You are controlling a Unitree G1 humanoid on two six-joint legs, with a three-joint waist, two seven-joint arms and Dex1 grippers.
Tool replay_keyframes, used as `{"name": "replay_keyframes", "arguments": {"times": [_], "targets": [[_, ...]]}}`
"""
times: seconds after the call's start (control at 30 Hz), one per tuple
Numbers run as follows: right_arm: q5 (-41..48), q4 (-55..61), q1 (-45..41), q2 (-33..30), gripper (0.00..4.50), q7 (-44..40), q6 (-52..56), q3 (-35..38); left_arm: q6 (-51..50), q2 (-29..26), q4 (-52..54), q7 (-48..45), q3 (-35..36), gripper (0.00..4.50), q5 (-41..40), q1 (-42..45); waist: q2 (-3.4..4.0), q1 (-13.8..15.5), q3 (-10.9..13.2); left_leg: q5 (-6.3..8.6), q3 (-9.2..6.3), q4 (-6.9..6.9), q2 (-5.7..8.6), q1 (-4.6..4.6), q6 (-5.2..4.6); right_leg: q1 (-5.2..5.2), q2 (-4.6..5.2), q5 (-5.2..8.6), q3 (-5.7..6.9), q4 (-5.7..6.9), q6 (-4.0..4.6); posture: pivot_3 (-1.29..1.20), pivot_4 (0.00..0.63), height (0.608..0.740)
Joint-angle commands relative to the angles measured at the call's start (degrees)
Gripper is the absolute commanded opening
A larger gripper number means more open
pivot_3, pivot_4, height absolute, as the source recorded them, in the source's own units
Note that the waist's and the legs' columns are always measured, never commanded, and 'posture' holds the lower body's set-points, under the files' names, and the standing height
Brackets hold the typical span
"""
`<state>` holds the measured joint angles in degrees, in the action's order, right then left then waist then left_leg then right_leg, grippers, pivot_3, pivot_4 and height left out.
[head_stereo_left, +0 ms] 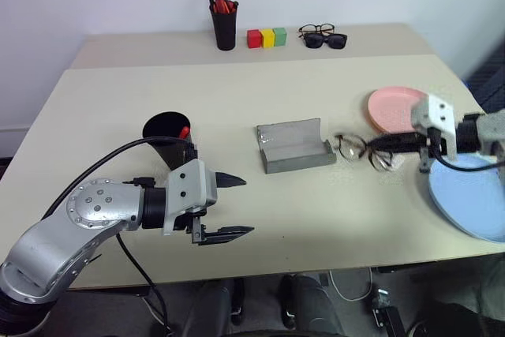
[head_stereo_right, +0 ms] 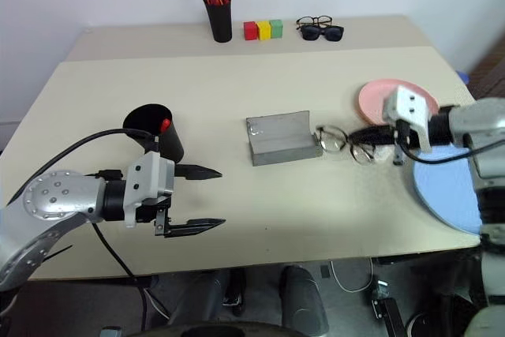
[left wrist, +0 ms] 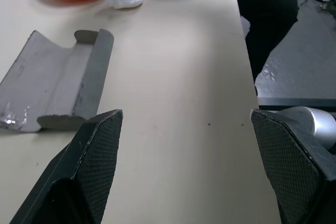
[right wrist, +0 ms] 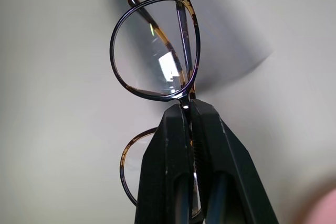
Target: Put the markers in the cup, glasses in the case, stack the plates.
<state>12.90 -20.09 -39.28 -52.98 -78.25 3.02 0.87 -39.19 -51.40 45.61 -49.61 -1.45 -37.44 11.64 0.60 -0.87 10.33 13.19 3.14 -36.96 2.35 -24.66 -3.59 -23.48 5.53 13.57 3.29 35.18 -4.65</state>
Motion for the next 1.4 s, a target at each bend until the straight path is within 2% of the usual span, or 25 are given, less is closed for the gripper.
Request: {"name": "replay_keyframes", "arguments": {"times": [0.03, 0.17, 0.33, 0.63, 0.8, 0.93, 1.03, 1.07, 1.27, 1.4], "targets": [[-3.85, -4.63, -5.08, 4.75, 0.05, 6.54, -8.05, -0.92, 1.32, -0.06, 0.3, -0.36, 0.45, 4.0, 0.49, 0.46, -0.02, 0.14, 0.01, 0.0, 0.0, 0.0, 0.0, 0.0, 0.0, 0.0, 0.0, 0.0, 0.0, 0.0, 0.0, 0.0, 0.15, 0.74], [-7.17, -11.96, -9.4, 11.54, 0.05, 11.2, -15.16, -3.07, 1.35, -0.04, 0.57, -0.27, 0.62, 4.0, 0.9, 0.17, -0.05, 0.38, 0.03, -0.01, 0.0, 0.03, 0.02, -0.07, 0.01, -0.07, -0.01, -0.01, 0.02, -0.02, 0.02, 0.0, 0.15, 0.74], [-7.52, -15.83, -10.37, 15.87, 0.05, 12.12, -17.75, -4.35, 0.97, -0.06, 1.29, 0.8, 1.23, 4.0, 1.08, -0.32, -0.05, 0.29, 0.03, -0.09, 0.0, -0.01, 0.06, -0.23, 0.15, -0.14, 0.0, -0.07, 0.02, -0.02, 0.07, 0.0, 0.15, 0.74], [-7.66, -12.61, -6.02, 16.56, 0.05, 9.32, -17.36, -6.45, 0.35, 0.04, 2.68, 2.73, 1.11, 4.0, 0.68, -0.98, -0.05, 0.22, 0.03, -0.07, -0.01, -0.02, 0.06, -0.23, 0.1, -0.21, -0.01, -0.09, 0.02, 0.16, 0.09, 0.0, 0.15, 0.74], [-7.52, -8.11, -1.74, 16.27, 0.05, 9.34, -14.48, -6.78, 0.27, 0.15, 2.84, 3.19, 0.91, 4.0, 0.48, -0.9, -0.05, 0.18, 0.03, -0.07, -0.01, -0.02, 0.05, -0.23, 0.1, -0.22, -0.01, -0.1, 0.02, 0.17, 0.11, 0.0, 0.15, 0.74], [-10.31, -7.47, 1.0, 15.3, 0.05, 11.0, -16.26, -7.76, 0.48, 0.08, 2.68, 3.07, 0.91, 4.0, 0.38, -0.89, -0.04, 0.2, 0.03, -0.07, -0.01, -0.03, 0.05, -0.23, 0.11, -0.23, -0.02, -0.1, 0.02, 0.19, 0.11, 0.0, 0.15, 0.74], [-11.01, -6.85, 1.21, 15.76, 0.96, 12.61, -14.68, -7.58, 0.54, 0.12, 2.43, 2.95, 0.86, 4.0, 0.34, -0.63, -0.04, 0.19, 0.03, -0.08, -0.01, -0.03, 0.06, -0.23, 0.12, -0.23, -0.01, -0.1, 0.02, 0.19, 0.11, 0.0, 0.15, 0.74], [-10.92, -6.41, 1.37, 15.77, 1.4, 12.58, -14.21, -7.59, 0.53, 0.14, 2.4, 2.95, 0.86, 4.0, 0.32, -0.6, -0.04, 0.2, 0.03, -0.08, -0.01, -0.04, 0.05, -0.23, 0.12, -0.23, -0.02, -0.1, 0.02, 0.19, 0.11, 0.0, 0.15, 0.74], [-9.5, -3.15, 3.2, 15.64, 4.45, 16.04, -12.16, -5.26, 0.53, 0.11, 2.13, 3.07, 0.87, 4.0, 0.59, -0.31, -0.04, 0.29, 0.03, -0.09, -0.01, -0.04, 0.05, -0.23, 0.13, -0.23, -0.02, -0.1, 0.02, 0.19, 0.11, 0.0, 0.15, 0.74], [-4.57, 3.51, 5.78, 13.82, 4.45, 17.83, -4.98, -0.18, 1.19, 1.29, 0.26, 3.56, 0.43, 4.0, 1.3, 2.33, -0.04, 0.54, 0.03, -0.09, -0.01, -0.04, 0.06, -0.23, 0.13, -0.22, -0.01, -0.1, 0.02, 0.19, 0.11, 0.0, 0.15, 0.74]]}}
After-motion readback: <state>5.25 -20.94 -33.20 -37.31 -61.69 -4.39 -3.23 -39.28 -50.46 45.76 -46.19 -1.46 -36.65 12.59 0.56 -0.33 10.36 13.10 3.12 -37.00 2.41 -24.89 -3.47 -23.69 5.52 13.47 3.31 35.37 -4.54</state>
